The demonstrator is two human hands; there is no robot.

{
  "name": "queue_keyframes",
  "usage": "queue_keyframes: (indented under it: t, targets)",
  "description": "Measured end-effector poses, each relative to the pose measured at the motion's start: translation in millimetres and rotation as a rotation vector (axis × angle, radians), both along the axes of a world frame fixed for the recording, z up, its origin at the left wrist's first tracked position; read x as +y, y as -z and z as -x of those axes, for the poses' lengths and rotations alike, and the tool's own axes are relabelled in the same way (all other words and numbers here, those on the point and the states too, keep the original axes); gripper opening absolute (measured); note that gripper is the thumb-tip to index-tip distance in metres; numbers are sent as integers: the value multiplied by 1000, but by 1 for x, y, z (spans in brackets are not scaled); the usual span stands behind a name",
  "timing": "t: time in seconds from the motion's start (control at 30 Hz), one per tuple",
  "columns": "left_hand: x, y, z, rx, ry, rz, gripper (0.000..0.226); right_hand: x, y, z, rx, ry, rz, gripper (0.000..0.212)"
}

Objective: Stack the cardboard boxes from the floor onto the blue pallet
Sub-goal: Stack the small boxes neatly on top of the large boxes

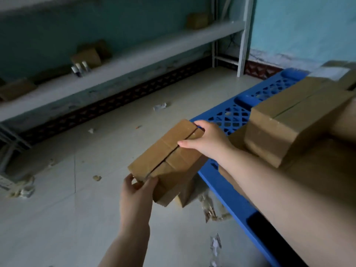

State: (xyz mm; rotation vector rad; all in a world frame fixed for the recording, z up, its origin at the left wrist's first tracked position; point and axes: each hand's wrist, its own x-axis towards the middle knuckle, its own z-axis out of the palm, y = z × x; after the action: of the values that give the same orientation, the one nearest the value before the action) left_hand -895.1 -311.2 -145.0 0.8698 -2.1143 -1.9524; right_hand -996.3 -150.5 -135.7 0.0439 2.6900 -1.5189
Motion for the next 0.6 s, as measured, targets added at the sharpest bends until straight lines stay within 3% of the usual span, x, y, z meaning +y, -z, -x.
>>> queue_keyframes:
  t: [0.17,0.3,0.5,0.6]
  targets:
    - [58,-88,-5,161,184,26,46,65,-89,-17,127,171,90,83]
    - [110,-129,-21,241,326,23,23,134,-141,-48,212,276,28,82]
    - [182,-133,-59,187,498,-42,24,222,-158,-102,185,402,-62,79]
    - [208,-121,-73,132,590,-64,41,251,-144,-117,128,450,-99,77]
